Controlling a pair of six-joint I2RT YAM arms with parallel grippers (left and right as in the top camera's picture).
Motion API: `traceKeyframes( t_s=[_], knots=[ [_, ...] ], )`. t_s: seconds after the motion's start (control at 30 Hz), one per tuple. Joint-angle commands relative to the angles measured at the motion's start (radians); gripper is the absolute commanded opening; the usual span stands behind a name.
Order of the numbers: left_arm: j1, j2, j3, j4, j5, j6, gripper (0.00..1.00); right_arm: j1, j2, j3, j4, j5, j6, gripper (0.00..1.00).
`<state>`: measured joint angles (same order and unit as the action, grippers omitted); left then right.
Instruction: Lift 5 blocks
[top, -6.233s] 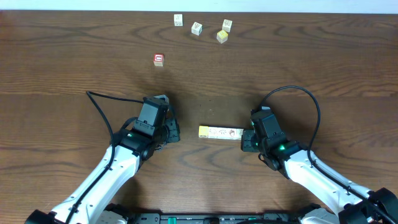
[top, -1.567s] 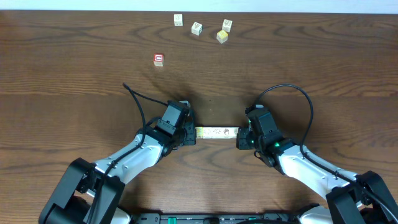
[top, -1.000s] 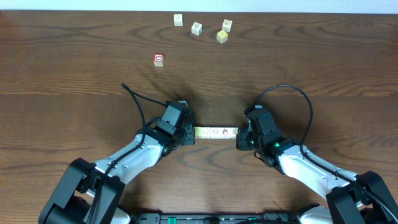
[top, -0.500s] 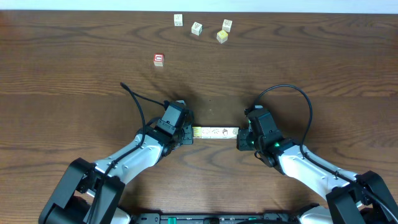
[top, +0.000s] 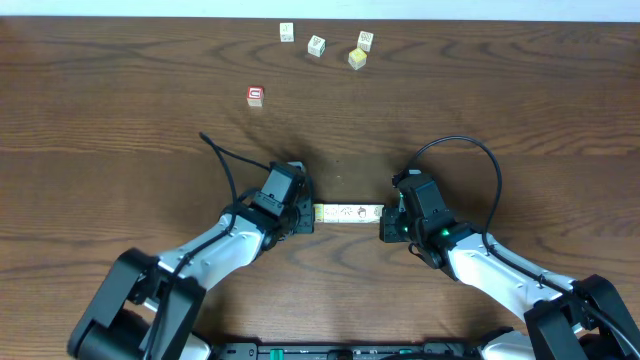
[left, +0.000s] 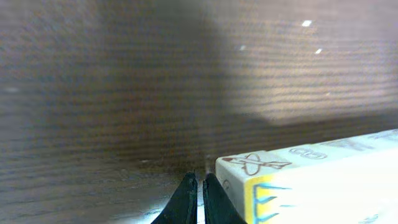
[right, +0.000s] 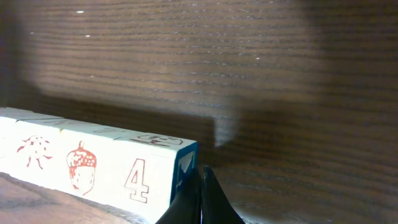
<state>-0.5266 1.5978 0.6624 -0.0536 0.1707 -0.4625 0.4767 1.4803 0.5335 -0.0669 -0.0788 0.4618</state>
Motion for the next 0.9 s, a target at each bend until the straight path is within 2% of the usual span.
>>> traceKeyframes(
  t_s=[0.0, 0.63, 0.87],
  knots=[
    [-0.003, 0.051, -0.007, 0.003, 0.078, 0.039, 0.07, 0.01, 0.006, 0.002, 0.003, -0.017, -0.014, 0.01],
    [-0.002, 0.064, -0.007, 0.034, 0.079, 0.039, 0.07, 0.01, 0.006, 0.002, 0.003, -0.016, -0.015, 0.01],
    [0.0, 0.057, -0.006, 0.033, 0.035, 0.039, 0.07, 0.009, 0.006, 0.002, 0.003, -0.015, -0.016, 0.01]
  ],
)
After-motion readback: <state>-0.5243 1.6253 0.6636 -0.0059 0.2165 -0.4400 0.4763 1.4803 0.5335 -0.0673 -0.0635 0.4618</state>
